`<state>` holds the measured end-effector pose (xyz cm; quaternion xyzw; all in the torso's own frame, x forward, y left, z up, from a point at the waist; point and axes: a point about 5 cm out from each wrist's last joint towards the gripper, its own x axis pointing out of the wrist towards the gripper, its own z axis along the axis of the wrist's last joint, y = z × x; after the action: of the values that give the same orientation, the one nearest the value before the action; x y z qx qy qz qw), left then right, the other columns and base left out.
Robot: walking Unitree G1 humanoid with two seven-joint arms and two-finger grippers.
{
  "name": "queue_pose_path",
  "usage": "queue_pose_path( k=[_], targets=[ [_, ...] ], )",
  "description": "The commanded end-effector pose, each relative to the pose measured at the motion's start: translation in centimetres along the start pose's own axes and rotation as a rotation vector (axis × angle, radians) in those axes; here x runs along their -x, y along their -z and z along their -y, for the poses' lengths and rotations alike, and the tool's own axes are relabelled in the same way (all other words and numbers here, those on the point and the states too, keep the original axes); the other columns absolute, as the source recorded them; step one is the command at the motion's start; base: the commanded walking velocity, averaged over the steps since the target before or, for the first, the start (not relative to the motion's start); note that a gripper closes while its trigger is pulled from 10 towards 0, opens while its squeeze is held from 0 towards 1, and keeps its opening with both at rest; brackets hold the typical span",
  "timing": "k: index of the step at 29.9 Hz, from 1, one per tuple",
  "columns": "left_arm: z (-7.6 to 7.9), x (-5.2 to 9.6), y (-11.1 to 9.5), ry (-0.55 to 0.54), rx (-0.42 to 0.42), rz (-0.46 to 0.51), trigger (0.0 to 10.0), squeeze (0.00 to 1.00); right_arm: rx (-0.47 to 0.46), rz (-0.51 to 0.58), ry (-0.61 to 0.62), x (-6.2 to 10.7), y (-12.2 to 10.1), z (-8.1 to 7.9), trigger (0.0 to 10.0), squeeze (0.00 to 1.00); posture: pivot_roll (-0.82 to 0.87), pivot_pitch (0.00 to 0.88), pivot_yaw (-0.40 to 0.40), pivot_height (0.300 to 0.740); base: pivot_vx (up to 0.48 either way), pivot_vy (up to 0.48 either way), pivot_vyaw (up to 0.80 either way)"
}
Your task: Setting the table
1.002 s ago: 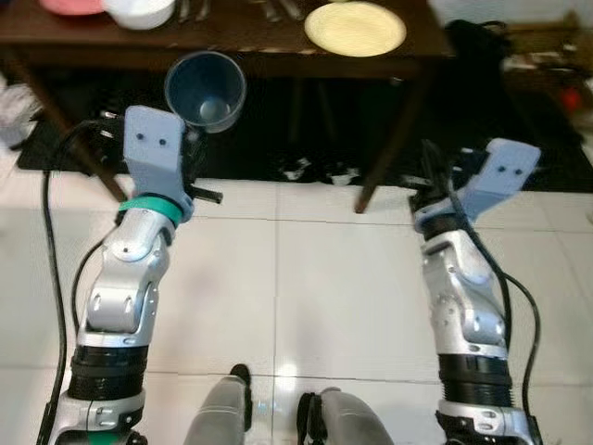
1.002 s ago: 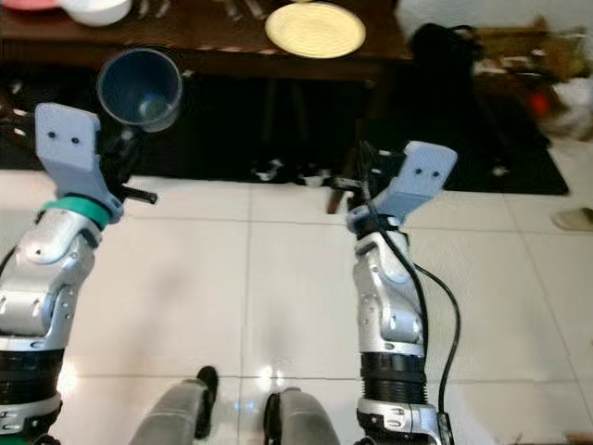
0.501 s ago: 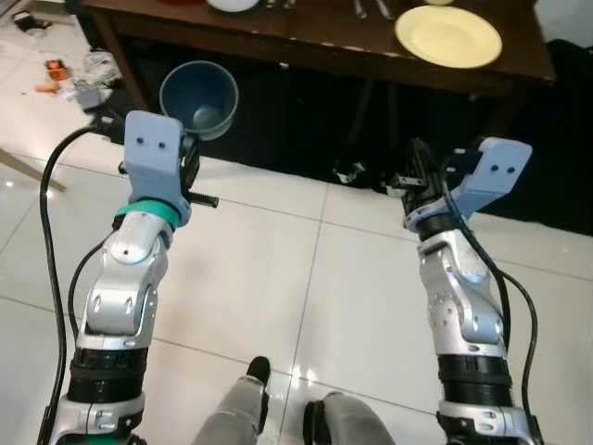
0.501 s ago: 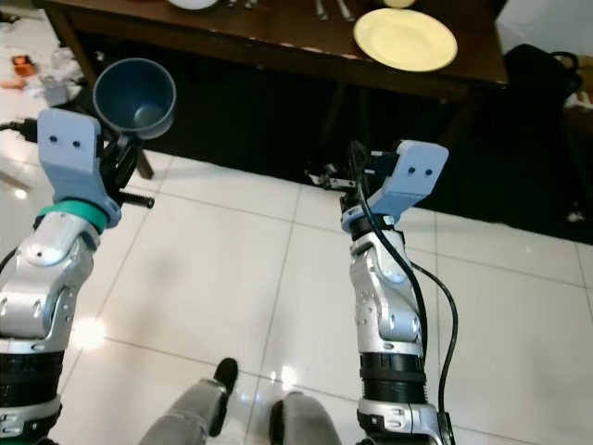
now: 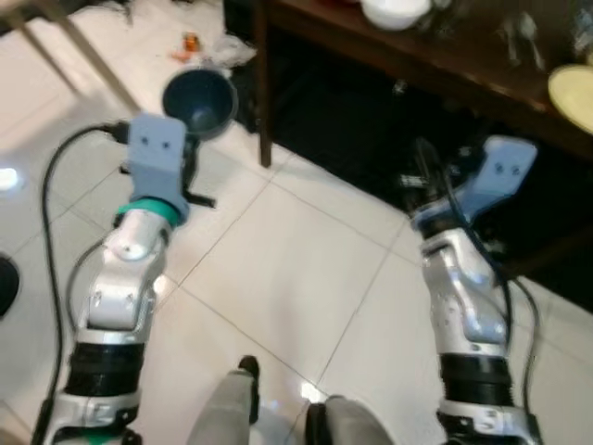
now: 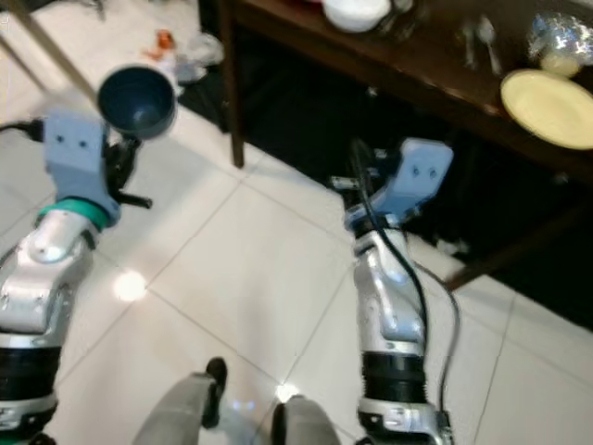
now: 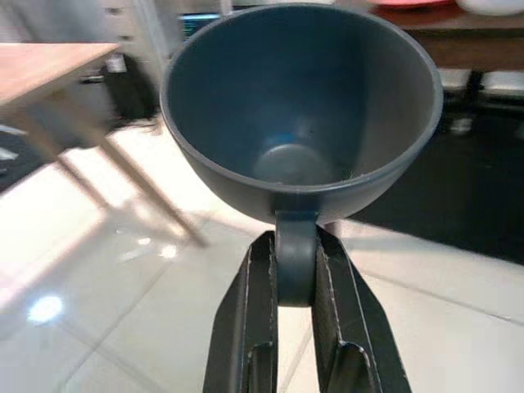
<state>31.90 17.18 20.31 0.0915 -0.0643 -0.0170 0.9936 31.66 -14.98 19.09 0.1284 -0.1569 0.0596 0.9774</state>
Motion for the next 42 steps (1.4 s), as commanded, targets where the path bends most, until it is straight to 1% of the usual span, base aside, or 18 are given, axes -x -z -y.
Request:
queue_pose_path(
  k=[1, 23, 42],
  targets=[
    [0.18, 0.13, 0.27, 0.004, -0.001, -0.008, 10.0, 0.0, -0.011, -0.013, 0.019, 0.3, 0.27, 0.53, 10.0, 0.0, 0.07, 0.082, 0.028, 0.74, 0.0, 0.0, 0.79],
    [0.48, 0.06, 0.19, 0.005, 0.001, -0.004, 10.0, 0.0, -0.012, -0.02, 0.014, 0.46, 0.37, 0.51, 10.0, 0.0, 0.06, 0.091, 0.028, 0.74, 0.0, 0.0, 0.79],
    [0.28, -0.13, 0.05, -0.018, -0.004, 0.007, 10.0, 0.0, -0.01, -0.022, 0.006, 0.47, 0.31, 0.48, 10.0, 0.0, 0.06, 0.095, 0.024, 0.74, 0.0, 0.0, 0.79]
  ],
)
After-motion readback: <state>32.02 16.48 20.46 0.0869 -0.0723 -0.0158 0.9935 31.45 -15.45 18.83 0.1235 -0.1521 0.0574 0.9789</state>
